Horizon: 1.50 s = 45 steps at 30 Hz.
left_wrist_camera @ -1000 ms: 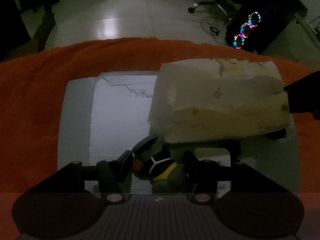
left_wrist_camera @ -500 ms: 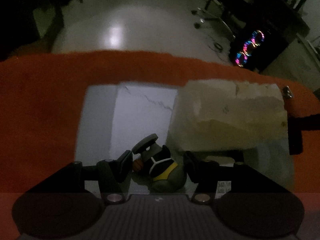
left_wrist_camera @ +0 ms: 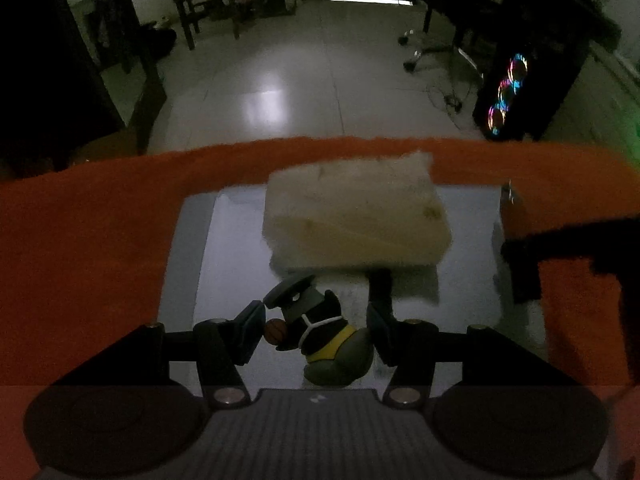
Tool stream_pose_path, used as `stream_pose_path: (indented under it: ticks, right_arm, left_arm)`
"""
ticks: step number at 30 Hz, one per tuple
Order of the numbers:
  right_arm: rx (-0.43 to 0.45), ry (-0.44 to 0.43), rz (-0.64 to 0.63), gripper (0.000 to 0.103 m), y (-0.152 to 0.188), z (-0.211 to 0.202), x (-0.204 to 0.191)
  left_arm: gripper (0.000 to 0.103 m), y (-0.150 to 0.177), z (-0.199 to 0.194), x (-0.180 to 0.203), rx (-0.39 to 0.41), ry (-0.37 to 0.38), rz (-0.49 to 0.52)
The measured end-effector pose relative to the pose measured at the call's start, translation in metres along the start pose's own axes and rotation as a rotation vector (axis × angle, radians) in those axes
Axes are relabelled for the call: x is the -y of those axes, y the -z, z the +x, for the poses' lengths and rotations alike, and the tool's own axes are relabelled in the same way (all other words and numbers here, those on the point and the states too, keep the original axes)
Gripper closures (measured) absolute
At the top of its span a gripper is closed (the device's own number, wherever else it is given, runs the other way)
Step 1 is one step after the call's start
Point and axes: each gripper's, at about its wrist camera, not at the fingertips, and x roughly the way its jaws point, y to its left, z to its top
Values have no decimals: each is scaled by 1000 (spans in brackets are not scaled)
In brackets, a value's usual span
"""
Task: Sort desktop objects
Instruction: 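Carry the figurine with the left gripper while the right gripper carries the bottle into the box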
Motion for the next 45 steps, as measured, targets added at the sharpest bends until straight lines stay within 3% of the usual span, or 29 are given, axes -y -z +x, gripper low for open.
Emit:
stream_pose_path:
  ticks: [4,7,11,20,28,37,45]
  right_arm:
    - [37,-2,0,75,0,-16,-3]
    - [83,20,-21,75,4,-28,-10]
    - [123,43,-60,75,18,-55,-26]
    - [158,-53,-63,75,71,-144,-61]
    - [166,-110,-111,75,117,-200,-84]
    - [104,-157,-109,75,170,-208,-91]
    - [20,-147,-116,76,204,-186,-99]
  left_arm:
    - [52,9,-6,-11,26,-14,-62]
    - [52,23,-9,-23,62,38,-134]
    - [52,46,-29,-32,93,80,-140]
    - [52,82,-100,-49,128,164,-112]
    - [52,121,-130,-51,111,195,-85]
    - [52,161,-144,-54,68,205,-86]
    - [52,187,-132,-49,11,209,-82]
